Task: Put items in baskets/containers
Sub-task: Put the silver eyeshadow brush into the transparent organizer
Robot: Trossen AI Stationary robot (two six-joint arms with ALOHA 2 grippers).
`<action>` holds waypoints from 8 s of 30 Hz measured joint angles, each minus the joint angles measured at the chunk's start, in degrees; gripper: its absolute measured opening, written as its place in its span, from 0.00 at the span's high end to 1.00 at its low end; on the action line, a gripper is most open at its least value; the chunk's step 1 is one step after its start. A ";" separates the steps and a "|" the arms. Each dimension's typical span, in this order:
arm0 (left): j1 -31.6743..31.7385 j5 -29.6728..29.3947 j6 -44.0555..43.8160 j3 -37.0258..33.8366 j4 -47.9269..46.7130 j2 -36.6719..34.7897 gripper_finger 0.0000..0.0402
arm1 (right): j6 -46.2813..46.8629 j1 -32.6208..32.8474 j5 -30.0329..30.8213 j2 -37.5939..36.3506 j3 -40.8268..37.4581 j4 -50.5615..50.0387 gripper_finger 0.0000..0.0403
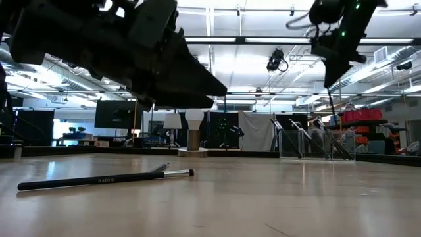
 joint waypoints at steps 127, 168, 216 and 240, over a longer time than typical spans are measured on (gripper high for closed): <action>15.01 5.89 0.70 0.14 -20.24 5.73 0.97 | 5.42 71.70 8.21 21.95 -39.71 104.99 0.78; 13.18 12.29 -10.04 -4.18 -17.83 4.98 0.83 | 5.83 71.70 8.21 21.95 -39.71 105.01 0.78; 5.16 17.43 17.70 9.34 12.14 4.35 0.95 | -16.24 74.70 20.50 41.79 -34.40 143.55 0.66; 5.29 17.37 17.61 9.34 12.22 4.35 0.93 | -11.89 73.30 19.84 41.90 -34.45 138.41 0.97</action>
